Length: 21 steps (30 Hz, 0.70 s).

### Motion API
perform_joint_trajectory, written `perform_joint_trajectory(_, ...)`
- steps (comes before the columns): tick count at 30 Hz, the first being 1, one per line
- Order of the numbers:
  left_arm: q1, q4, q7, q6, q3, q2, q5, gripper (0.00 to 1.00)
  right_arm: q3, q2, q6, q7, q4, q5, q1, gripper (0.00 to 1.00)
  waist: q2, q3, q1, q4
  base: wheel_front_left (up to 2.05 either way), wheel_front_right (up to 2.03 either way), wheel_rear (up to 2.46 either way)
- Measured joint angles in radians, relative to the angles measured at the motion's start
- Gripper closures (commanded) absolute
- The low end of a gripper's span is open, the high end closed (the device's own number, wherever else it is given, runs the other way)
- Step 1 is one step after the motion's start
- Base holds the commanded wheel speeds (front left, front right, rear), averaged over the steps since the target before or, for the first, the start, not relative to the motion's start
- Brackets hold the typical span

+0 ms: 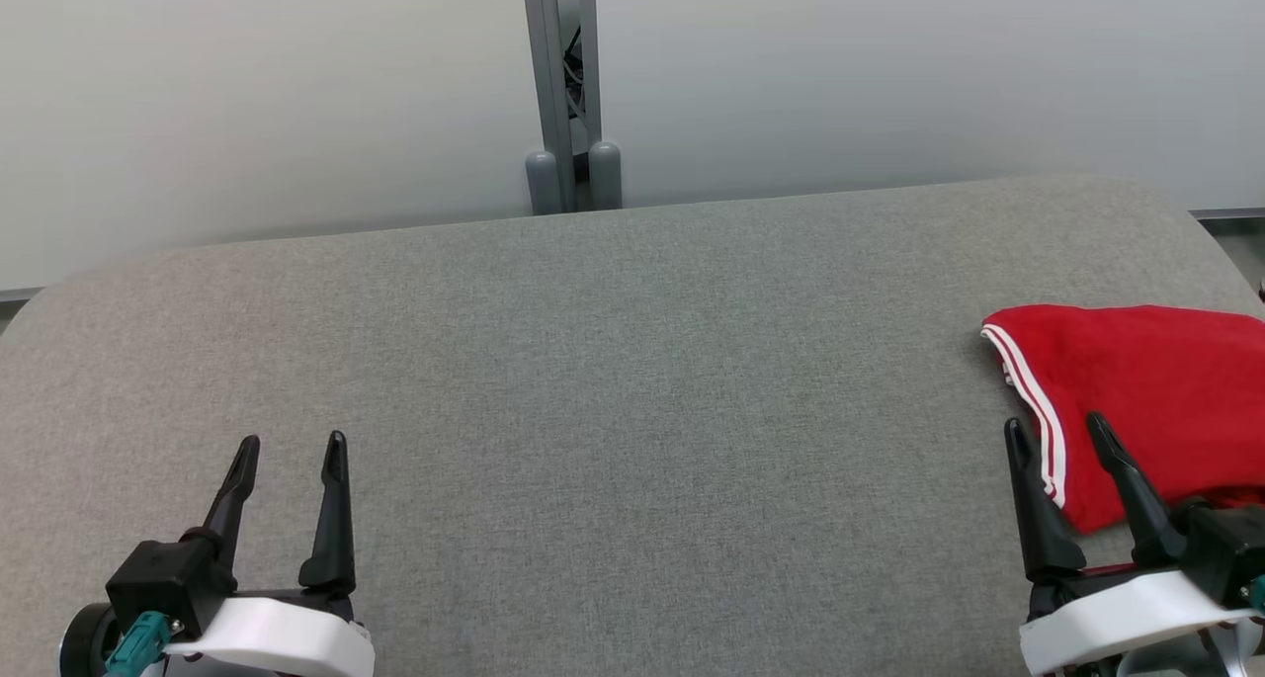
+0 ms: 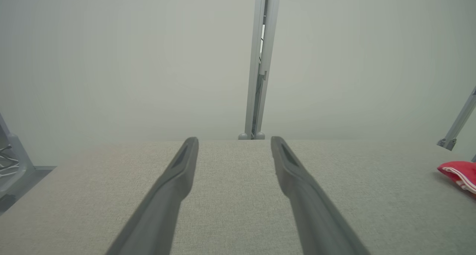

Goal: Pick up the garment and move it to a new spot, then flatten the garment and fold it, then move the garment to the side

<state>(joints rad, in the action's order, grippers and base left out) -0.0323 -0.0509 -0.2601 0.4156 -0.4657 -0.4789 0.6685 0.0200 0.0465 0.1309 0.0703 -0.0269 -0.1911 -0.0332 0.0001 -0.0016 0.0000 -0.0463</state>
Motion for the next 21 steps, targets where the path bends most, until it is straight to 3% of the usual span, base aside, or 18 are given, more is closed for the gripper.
perform_joint_trajectory(21, -0.002, 0.014, 0.0, -0.011, 0.021, 0.005, -0.028, 0.0, -0.01, 0.0, 0.0, -0.004, 0.005, -0.009, -0.003, 0.0, -0.0001, -0.01, 0.0, 0.025, 0.0, 0.0, 0.0)
